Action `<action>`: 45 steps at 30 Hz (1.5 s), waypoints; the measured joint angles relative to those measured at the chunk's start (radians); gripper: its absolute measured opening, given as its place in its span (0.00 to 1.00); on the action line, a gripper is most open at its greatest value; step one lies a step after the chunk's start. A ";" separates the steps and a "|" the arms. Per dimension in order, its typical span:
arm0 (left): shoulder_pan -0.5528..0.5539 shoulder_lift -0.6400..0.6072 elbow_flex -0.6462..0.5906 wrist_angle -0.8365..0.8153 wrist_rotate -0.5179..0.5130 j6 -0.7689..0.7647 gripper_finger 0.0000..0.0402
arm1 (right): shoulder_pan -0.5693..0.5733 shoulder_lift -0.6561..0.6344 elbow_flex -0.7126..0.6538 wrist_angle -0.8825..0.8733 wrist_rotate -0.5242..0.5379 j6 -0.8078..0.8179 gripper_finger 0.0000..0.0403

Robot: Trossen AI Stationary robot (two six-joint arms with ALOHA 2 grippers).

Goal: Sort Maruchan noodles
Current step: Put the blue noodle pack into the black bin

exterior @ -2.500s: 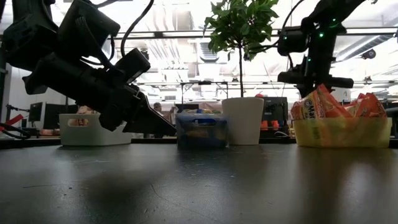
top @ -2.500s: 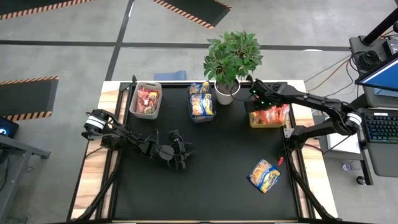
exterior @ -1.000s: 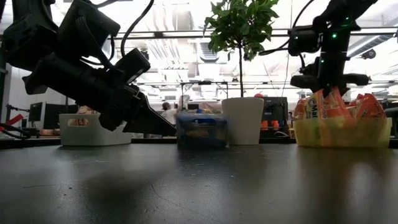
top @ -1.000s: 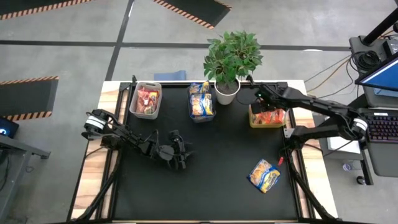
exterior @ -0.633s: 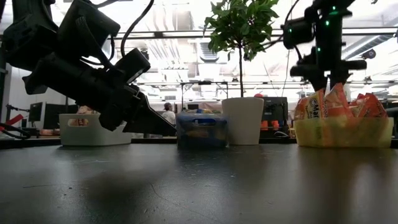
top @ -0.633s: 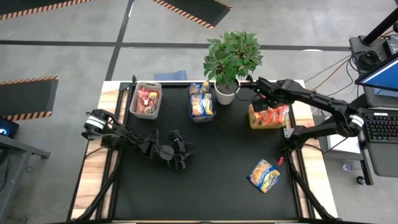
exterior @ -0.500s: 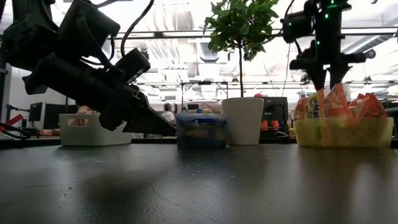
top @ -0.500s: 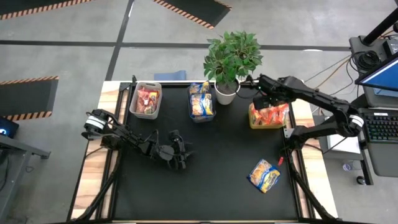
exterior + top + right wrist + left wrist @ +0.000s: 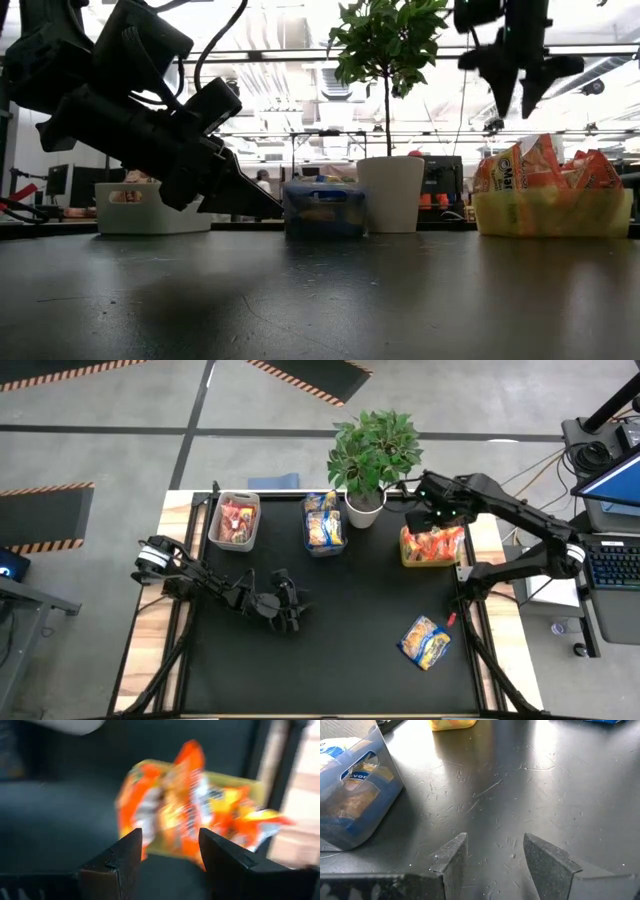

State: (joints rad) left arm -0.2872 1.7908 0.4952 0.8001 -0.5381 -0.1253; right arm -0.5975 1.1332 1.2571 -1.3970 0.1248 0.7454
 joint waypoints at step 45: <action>0.000 0.000 0.000 0.001 0.000 -0.007 0.44 | 1.200 0.322 -0.282 0.300 -0.450 0.698 0.45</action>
State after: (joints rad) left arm -0.2872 1.7908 0.4953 0.8009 -0.5381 -0.1326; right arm 0.6028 1.4553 0.9749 -1.0970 -0.3248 1.4432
